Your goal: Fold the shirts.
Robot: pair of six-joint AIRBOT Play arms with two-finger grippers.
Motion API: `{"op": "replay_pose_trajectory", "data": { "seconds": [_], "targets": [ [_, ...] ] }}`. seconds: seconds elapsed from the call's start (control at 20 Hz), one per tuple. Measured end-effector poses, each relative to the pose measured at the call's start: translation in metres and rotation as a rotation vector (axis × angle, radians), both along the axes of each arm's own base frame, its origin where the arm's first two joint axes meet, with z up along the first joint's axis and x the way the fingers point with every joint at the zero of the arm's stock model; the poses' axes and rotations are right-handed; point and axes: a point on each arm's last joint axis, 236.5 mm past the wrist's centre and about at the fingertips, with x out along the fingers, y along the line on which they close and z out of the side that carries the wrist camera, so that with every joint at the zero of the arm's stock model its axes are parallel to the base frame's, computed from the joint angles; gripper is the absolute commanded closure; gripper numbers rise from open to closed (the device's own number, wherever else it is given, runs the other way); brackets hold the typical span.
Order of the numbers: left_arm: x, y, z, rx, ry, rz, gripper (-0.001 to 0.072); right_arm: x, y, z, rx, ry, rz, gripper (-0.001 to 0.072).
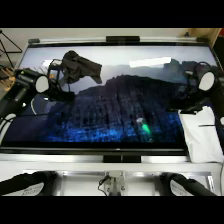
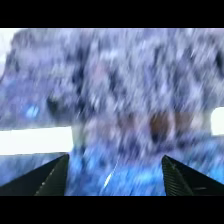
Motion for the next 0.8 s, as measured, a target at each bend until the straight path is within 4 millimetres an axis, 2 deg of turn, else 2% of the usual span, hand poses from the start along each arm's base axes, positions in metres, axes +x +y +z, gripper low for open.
{"op": "replay_pose_trajectory", "data": {
  "seconds": [0.1,0.15,0.2,0.25,0.35,0.45,0.6,0.8],
  "targets": [
    [0.017,-0.008,0.003,-0.032,-0.064,0.002,0.0012,0.005,0.000,0.001,0.001,-0.022,-0.001,0.0031],
    [0.028,-0.013,0.004,-0.052,-0.104,0.001,0.0156,0.008,0.000,0.001,0.002,-0.036,-0.001,0.0031],
    [0.039,-0.018,0.005,-0.069,-0.145,-0.003,0.0238,0.012,0.001,0.002,0.006,-0.050,-0.002,0.0030],
    [0.054,-0.023,0.006,-0.083,-0.190,-0.014,0.0229,0.016,0.003,0.003,0.014,-0.067,-0.004,0.0031],
    [0.087,-0.028,0.004,-0.090,-0.253,-0.026,0.0034,0.021,0.008,0.004,0.039,-0.091,-0.021,0.0031],
    [0.122,-0.023,-0.006,-0.080,-0.267,-0.004,0.0035,0.027,0.014,0.006,0.066,-0.113,-0.031,0.0031],
    [0.171,-0.001,-0.034,-0.059,-0.238,0.057,0.0035,0.031,0.025,0.008,0.116,-0.131,-0.043,0.0031],
    [0.213,0.021,-0.084,-0.139,-0.179,0.192,0.0046,0.033,0.045,0.012,0.204,-0.139,-0.047,0.0031]
  ]
}}
